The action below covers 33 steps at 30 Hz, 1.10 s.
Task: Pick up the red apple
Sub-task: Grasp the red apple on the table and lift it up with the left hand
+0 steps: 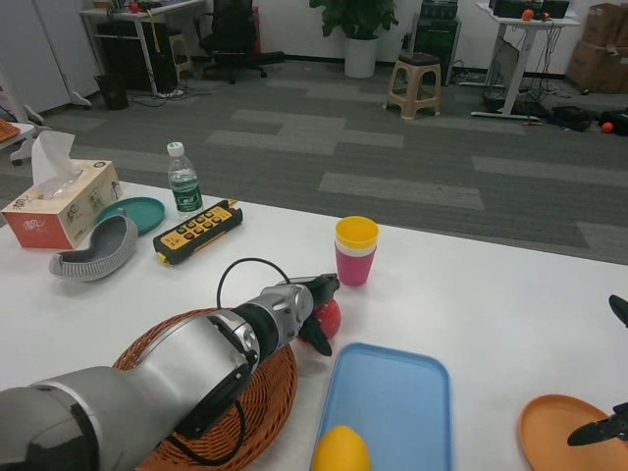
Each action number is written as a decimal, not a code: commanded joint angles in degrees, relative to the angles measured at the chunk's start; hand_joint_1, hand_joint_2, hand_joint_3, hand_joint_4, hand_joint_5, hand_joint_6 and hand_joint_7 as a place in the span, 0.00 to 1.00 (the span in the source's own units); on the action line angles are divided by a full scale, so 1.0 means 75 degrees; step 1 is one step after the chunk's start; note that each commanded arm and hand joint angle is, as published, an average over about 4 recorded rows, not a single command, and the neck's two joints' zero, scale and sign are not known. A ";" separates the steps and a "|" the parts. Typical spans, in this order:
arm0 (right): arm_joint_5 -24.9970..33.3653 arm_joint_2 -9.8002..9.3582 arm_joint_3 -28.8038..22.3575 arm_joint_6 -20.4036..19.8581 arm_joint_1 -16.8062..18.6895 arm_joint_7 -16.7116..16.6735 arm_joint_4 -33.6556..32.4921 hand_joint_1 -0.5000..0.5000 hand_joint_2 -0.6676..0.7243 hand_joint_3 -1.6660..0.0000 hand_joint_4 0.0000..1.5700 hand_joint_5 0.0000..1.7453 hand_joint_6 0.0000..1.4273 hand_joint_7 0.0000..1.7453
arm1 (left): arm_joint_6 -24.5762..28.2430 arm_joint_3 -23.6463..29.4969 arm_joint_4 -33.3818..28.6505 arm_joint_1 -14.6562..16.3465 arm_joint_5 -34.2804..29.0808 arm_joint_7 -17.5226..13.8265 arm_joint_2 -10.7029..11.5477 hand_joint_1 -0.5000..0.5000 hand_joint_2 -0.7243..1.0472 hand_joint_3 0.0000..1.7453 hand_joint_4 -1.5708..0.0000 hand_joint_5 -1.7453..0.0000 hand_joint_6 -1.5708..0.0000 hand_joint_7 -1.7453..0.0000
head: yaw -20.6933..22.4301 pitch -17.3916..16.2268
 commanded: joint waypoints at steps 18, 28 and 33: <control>0.0033 0.0046 -0.0039 -0.0010 0.0077 -0.0043 0.0022 0.04 0.86 1.00 0.40 0.00 0.00 0.00 | -0.0056 -0.0096 0.0339 -0.0053 -0.0074 -0.0007 -0.0024 0.04 0.90 0.05 1.00 0.59 1.00 0.71 | 0.0015 -0.0059; 0.0033 0.0046 -0.0039 -0.0010 0.0080 -0.0043 0.0025 0.04 0.86 1.00 0.40 0.00 0.00 0.00 | 0.0079 -0.0079 0.0339 -0.0053 -0.0276 -0.0297 0.0099 0.37 0.90 0.17 1.00 0.56 1.00 0.59 | 0.0058 -0.0121; 0.0033 0.0040 -0.0039 -0.0010 0.0080 -0.0043 0.0033 0.04 0.86 1.00 0.40 0.00 0.00 0.00 | 0.0099 -0.0014 0.0321 -0.0044 -0.0599 -0.0393 0.0120 0.69 0.85 0.22 1.00 0.53 1.00 0.54 | 0.0087 -0.0168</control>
